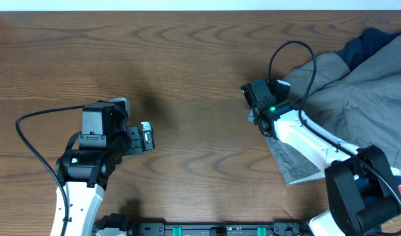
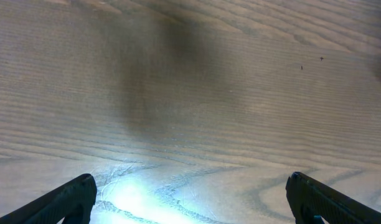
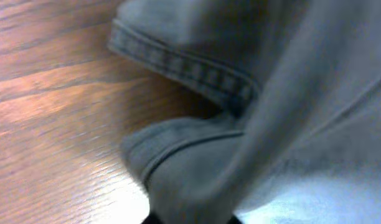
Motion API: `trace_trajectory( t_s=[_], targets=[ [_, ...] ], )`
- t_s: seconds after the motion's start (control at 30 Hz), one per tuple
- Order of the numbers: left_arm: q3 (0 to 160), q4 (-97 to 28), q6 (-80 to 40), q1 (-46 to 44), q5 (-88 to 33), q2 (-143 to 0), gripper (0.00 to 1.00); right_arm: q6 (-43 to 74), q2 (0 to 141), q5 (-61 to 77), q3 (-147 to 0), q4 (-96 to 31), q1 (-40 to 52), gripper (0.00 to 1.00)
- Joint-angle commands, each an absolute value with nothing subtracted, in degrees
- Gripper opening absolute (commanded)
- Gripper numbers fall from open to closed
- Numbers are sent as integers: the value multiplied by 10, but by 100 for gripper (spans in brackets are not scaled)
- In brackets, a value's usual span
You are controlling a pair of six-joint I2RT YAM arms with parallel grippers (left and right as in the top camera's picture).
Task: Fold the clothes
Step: 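Drag the grey shorts left onto the open table with the right gripper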
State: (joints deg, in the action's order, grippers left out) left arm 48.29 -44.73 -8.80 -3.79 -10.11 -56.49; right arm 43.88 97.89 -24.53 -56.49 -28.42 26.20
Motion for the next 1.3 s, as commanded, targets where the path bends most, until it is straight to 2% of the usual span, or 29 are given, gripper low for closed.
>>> trace_trajectory(
  t_s=[0.0,0.1,0.17,0.23,0.3,0.37,0.43,0.47,0.5,0.57,0.63,0.87,1.0,1.27],
  targets=[
    [495,-448,-89,-36,-101,-565,98,443,976,-237,-567,-274,255,1],
    [495,-447,-89,-36,-101,-565,98,333,962,-116,-589,-224,257,1],
    [495,-447,-89,-36,-101,-565,98,261,952,32,-618,-185,262,1],
    [495,-447,-89,-36,-101,-565,98,226,949,163,-648,-150,272,1],
    [495,-447,-89,-36,-101,-565,98,225,949,228,-670,-122,286,1],
    [495,-447,-89,-36,-101,-565,98,236,949,222,-675,-103,307,2],
    [495,-447,-89,-36,-101,-565,98,235,949,195,-675,-103,323,34],
    [495,-447,-89,-36,-101,-565,98,235,950,172,-675,-113,329,43],
    [495,-447,-89,-36,-102,-565,98,235,950,146,-675,-125,333,45],
    [495,-447,-89,-36,-117,-565,98,235,950,88,-675,-156,336,60],
    [495,-446,-89,-36,-141,-565,98,235,947,42,-675,-190,328,70],
    [487,-427,-125,-39,-270,-573,98,242,890,-113,-675,-350,253,81],
    [474,-408,-171,-69,-300,-601,98,241,845,-124,-675,-408,192,98],
    [469,-334,-268,-193,-300,-729,98,231,779,-110,-675,-516,83,99]
  ],
)
